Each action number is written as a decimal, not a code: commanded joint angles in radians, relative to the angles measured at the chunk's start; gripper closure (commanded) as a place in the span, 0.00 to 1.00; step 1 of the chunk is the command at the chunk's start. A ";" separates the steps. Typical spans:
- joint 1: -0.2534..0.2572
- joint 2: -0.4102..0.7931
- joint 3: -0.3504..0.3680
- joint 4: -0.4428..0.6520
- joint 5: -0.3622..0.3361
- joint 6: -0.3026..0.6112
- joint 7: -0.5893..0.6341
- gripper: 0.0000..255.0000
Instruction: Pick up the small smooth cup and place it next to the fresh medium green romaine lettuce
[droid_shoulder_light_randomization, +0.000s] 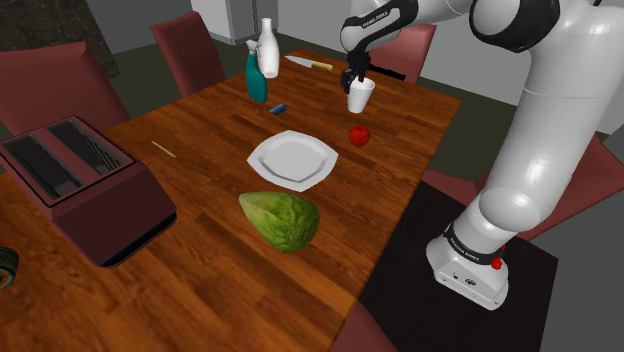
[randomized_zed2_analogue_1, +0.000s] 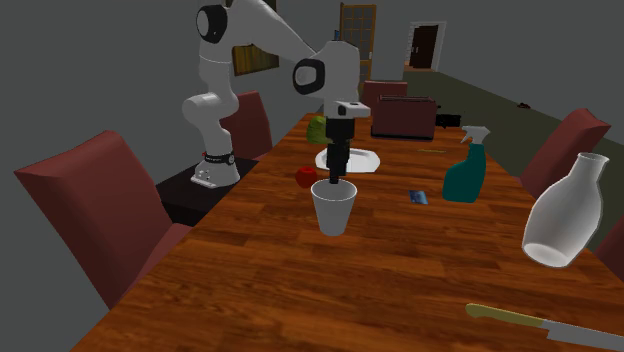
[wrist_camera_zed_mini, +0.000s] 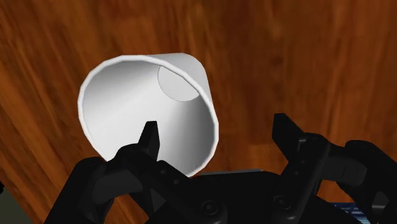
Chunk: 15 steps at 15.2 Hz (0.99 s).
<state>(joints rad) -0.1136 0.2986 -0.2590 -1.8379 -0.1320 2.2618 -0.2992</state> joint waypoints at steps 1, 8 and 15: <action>-0.004 0.019 0.000 0.001 0.004 0.018 -0.003 0.00; -0.014 0.057 0.001 -0.008 0.011 0.066 -0.008 0.00; -0.014 0.057 0.001 -0.008 0.011 0.066 -0.008 1.00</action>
<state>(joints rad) -0.1272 0.3555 -0.2578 -1.8460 -0.1210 2.3276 -0.3074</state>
